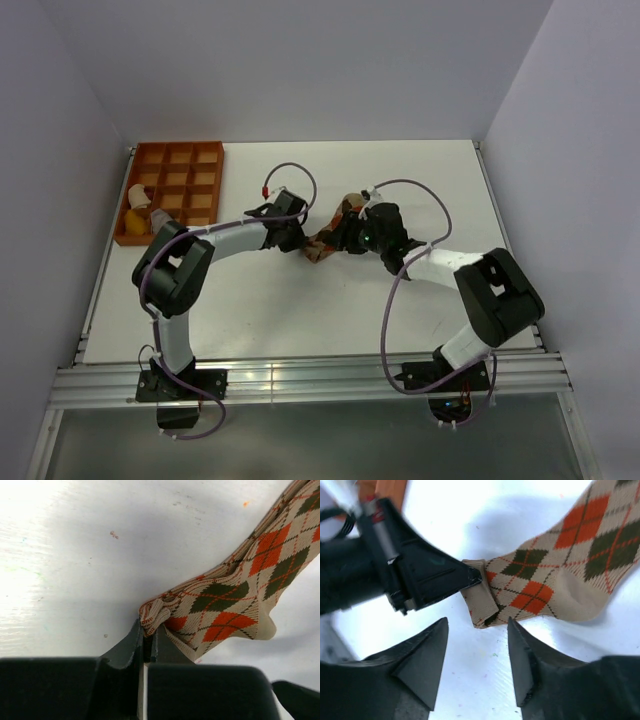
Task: Roll the socks
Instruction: Roll the sock at the center of the board.
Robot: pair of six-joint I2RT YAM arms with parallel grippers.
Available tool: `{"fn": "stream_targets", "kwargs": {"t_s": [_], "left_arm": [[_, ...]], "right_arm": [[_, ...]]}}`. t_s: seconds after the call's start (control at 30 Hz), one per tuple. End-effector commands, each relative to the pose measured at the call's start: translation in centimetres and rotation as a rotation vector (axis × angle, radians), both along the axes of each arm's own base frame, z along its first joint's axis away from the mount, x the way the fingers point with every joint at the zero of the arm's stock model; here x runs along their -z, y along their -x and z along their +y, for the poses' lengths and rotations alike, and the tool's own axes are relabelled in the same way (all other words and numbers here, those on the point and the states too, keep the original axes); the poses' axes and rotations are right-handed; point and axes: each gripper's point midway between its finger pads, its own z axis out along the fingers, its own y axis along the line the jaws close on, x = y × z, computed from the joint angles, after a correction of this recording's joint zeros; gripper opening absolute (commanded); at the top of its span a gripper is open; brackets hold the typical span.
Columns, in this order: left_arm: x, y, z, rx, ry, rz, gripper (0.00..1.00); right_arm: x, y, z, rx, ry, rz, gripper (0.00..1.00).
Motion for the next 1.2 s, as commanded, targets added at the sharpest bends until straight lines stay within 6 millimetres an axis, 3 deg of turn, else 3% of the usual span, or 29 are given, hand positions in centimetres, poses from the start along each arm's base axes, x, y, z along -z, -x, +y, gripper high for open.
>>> {"fn": "stream_targets", "kwargs": {"t_s": [0.0,0.17,0.5,0.73,1.17], "left_arm": [[-0.7,0.5,1.8,0.025,-0.133,-0.003,0.00],[-0.8,0.6,1.7,0.075,-0.195,0.012,0.00],[-0.8,0.9,1.2,0.139,-0.216,0.043,0.00],[-0.4,1.0,0.8,0.161,-0.210,0.057,0.00],[-0.1,1.2,0.1,0.183,-0.186,0.079,0.00]], "right_arm": [[-0.8,-0.4,-0.8,-0.048,0.239,-0.207,0.59],[-0.4,0.6,2.1,-0.157,0.406,-0.361,0.61],[0.0,1.6,5.8,-0.263,0.423,-0.492,0.60],[1.4,1.8,7.3,-0.301,0.444,-0.480,0.59],[2.0,1.1,8.4,-0.306,0.444,-0.502,0.59]]}}
